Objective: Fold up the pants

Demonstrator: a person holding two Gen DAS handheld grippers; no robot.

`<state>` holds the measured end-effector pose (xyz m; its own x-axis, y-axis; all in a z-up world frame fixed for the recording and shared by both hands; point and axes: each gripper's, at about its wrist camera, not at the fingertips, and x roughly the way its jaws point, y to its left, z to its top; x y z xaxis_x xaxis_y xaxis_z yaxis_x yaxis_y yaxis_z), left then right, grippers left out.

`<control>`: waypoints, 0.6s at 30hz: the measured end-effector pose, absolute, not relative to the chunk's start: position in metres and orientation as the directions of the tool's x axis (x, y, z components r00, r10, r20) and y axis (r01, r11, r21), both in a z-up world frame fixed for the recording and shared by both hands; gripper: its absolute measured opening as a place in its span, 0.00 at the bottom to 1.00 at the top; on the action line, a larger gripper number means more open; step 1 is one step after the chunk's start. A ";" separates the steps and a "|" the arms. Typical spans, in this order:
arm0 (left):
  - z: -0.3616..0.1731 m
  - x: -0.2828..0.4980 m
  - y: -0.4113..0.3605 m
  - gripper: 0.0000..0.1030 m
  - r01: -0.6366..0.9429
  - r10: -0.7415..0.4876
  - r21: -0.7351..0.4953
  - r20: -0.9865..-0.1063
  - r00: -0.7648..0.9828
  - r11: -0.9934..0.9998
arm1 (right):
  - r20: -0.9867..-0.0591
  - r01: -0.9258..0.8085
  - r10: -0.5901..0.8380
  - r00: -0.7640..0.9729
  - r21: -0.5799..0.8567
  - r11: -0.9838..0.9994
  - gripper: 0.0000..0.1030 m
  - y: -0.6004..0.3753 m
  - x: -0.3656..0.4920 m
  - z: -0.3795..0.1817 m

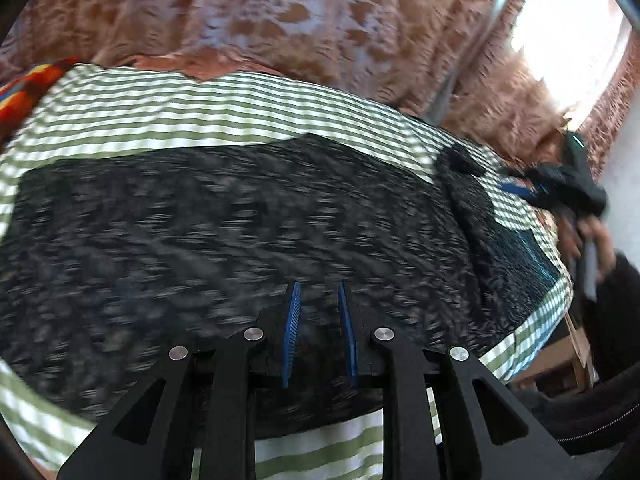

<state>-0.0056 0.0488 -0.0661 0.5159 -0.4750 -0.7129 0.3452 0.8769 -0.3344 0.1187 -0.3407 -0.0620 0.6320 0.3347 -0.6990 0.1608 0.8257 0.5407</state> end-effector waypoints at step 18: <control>-0.074 -0.005 -0.008 0.17 0.458 -0.613 -0.431 -0.680 0.402 0.778 | -0.658 0.338 0.215 0.722 0.606 0.720 0.05 -0.419 0.159 -0.067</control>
